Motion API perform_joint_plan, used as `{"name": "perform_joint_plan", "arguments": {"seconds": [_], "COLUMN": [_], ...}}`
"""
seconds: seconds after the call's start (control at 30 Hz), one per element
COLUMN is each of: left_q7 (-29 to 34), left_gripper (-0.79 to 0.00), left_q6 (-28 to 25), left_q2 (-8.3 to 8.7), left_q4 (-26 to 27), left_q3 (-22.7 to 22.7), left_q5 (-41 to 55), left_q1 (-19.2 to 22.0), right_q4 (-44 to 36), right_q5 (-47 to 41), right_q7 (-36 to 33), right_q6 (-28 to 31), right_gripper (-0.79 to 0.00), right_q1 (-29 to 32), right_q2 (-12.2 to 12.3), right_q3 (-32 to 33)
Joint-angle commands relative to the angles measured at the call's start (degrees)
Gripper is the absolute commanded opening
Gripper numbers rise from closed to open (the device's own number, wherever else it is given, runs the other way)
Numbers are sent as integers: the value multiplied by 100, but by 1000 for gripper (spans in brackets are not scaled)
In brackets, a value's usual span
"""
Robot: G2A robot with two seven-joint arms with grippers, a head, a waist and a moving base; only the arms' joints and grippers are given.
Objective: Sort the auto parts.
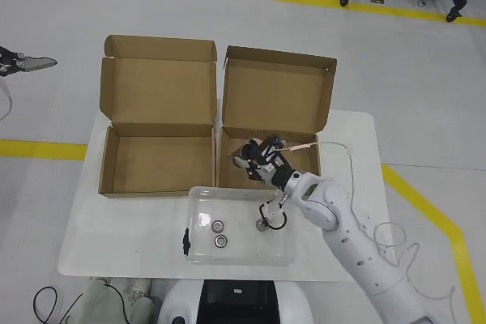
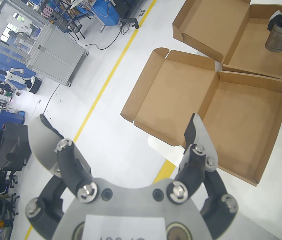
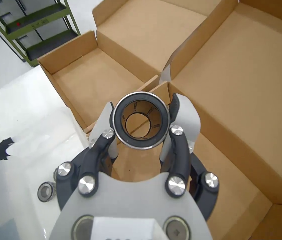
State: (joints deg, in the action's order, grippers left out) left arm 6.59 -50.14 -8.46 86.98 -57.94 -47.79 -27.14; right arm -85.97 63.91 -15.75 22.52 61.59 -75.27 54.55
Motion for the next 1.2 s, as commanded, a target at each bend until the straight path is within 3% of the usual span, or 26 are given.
{"name": "perform_joint_plan", "arguments": {"seconds": [0.0,0.3,0.8,0.83,0.87,1.03,1.1,1.17], "left_q7": [0,0,0,0,0,0,0,0], "left_gripper": [0,0,0,0,0,0,0,0], "left_q6": [0,0,0,0,0,0,0,0], "left_q2": [0,0,0,0,0,0,0,0], "left_q4": [0,0,0,0,0,0,0,0], "left_q3": [0,0,0,0,0,0,0,0], "left_q5": [0,0,0,0,0,0,0,0], "left_q1": [0,0,0,0,0,0,0,0], "right_q4": [158,1015,1704,1720,1728,1757,1753,1724], "right_q5": [-28,-234,-71,-49,-43,5,39,33], "right_q7": [-257,-875,-1027,-1045,-1051,-1083,-1098,-1105], "right_q6": [-73,-344,-853,-882,-903,-951,-978,-980], "right_gripper": [-785,-785,-785,-760,-628,-382,-354,-397], "right_q1": [-178,-853,-1212,-1220,-1223,-1219,-1203,-1181], "right_q2": [-37,-283,-546,-556,-566,-597,-603,-607], "right_q3": [-97,-672,-1111,-1122,-1129,-1135,-1127,-1105]}}
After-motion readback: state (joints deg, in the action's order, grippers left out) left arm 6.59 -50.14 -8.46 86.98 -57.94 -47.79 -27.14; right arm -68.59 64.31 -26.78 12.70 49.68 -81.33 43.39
